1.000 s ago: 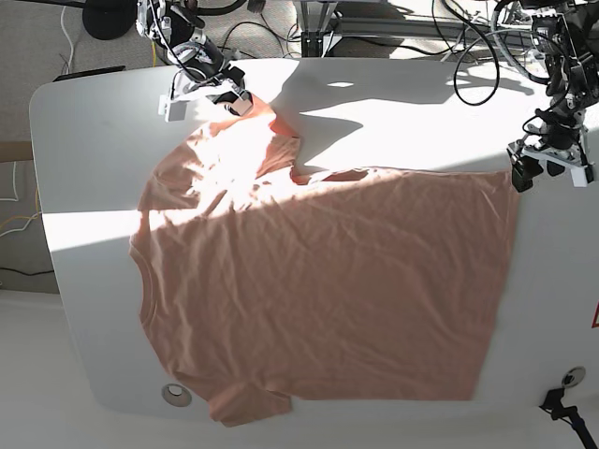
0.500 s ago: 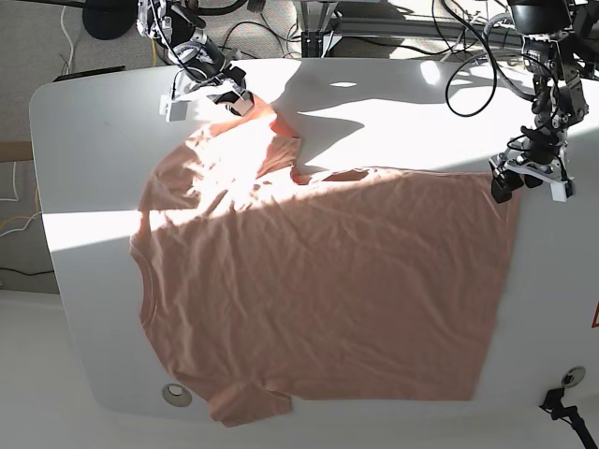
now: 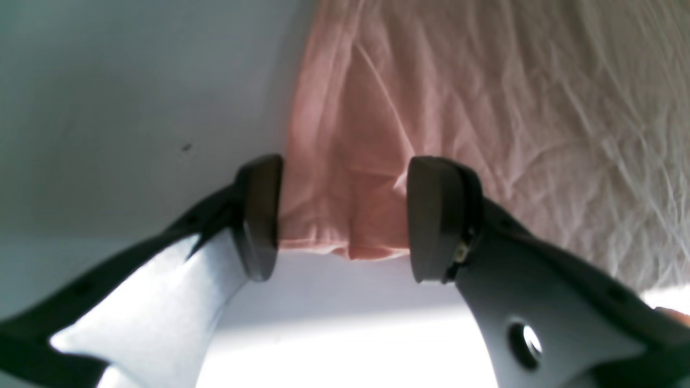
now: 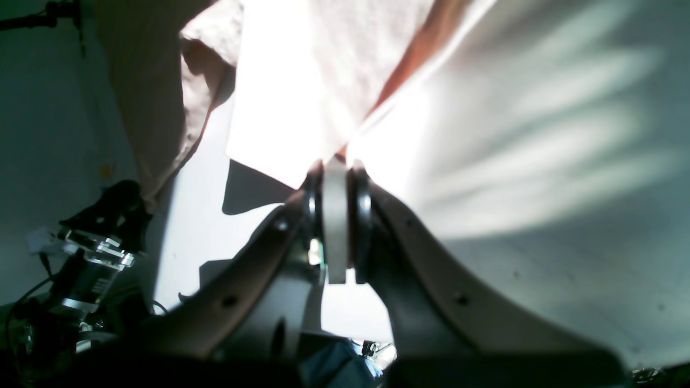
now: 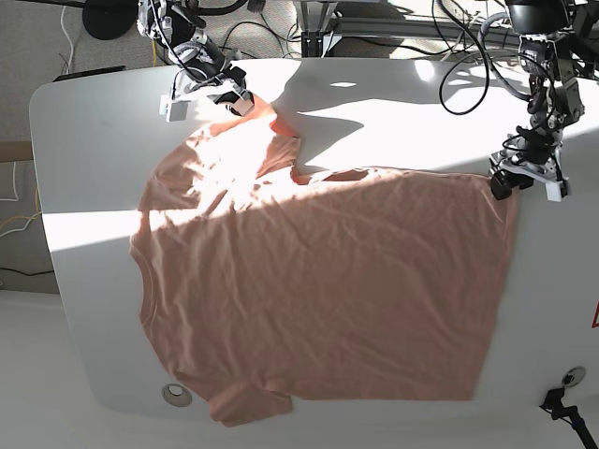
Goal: Fold the T-shirt properly
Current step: 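Move both grippers down to the shirt's shoulder corners beside the collar, then grasp the shoulder corners with both grippers and lift the shirt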
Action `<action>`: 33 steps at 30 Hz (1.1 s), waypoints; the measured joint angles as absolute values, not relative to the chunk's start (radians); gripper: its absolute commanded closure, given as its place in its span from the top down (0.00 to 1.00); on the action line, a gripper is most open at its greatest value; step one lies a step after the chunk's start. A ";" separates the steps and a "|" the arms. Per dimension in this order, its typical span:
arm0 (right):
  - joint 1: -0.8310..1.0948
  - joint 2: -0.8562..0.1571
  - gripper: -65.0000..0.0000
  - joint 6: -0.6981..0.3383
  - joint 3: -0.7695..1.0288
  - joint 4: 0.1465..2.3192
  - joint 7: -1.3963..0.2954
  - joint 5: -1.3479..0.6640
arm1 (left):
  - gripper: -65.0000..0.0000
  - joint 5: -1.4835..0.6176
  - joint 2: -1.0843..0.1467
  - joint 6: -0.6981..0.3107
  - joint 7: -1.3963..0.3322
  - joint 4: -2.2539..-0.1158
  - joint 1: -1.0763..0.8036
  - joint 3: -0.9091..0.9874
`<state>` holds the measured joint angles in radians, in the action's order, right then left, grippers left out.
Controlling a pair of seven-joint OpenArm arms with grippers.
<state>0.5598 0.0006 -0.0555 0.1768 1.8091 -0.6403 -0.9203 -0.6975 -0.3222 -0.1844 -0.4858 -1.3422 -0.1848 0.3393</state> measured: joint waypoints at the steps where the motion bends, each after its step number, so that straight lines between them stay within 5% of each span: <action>1: 0.560 0.001 0.00 -0.056 0.177 1.809 -0.640 -0.920 | 0.50 -0.698 -0.322 -0.184 -0.485 -1.342 -0.185 0.339; 7: 0.560 0.001 0.00 -0.060 0.177 1.809 -0.640 -0.920 | 0.06 -0.697 -0.321 -0.184 -0.504 -1.339 -0.186 0.339; 21: 0.546 0.001 0.00 -0.063 0.177 1.811 -0.640 -0.920 | 0.00 -0.701 -0.320 -0.184 -0.508 -1.341 -0.203 0.339; 33: 0.707 0.000 0.00 -0.069 0.177 1.946 -0.637 -0.918 | 0.00 -0.689 -0.315 -0.179 -0.540 -1.617 -0.514 0.365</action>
